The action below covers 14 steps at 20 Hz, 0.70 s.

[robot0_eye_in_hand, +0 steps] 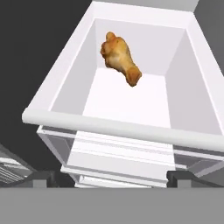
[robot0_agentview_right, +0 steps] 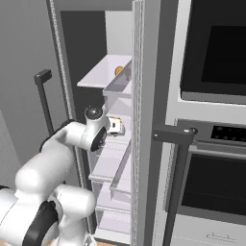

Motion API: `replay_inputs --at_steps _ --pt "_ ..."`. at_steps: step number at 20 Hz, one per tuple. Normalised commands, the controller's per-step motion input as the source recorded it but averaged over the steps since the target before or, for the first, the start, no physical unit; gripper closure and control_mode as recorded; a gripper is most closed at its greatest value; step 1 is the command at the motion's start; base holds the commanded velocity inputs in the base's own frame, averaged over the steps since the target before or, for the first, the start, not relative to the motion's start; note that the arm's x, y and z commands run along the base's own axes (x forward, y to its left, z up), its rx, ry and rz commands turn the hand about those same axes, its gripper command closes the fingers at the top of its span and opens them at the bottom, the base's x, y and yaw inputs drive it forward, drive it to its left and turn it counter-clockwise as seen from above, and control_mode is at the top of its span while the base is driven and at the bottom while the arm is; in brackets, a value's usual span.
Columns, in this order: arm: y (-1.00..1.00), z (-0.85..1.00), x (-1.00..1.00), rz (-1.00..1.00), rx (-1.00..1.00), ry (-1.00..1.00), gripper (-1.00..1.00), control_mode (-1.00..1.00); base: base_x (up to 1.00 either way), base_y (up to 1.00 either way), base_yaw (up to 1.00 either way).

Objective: Place one potato and one chicken drumstick in each tupperware on the nearby counter, to pack two identical lunches.

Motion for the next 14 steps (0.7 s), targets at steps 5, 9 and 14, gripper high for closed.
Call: replay_inputs --at_steps 5,9,14 --pt "-0.02 -0.01 0.56 0.08 0.0 0.04 -1.0 -1.0 0.0 0.0 0.0" --pt "0.0 -0.06 0.5 0.09 0.0 0.02 -1.0 -1.0 0.0 0.0 0.0" --pt "0.0 -0.16 0.46 0.09 0.0 0.0 -1.0 -1.0 0.0 0.0 0.0"
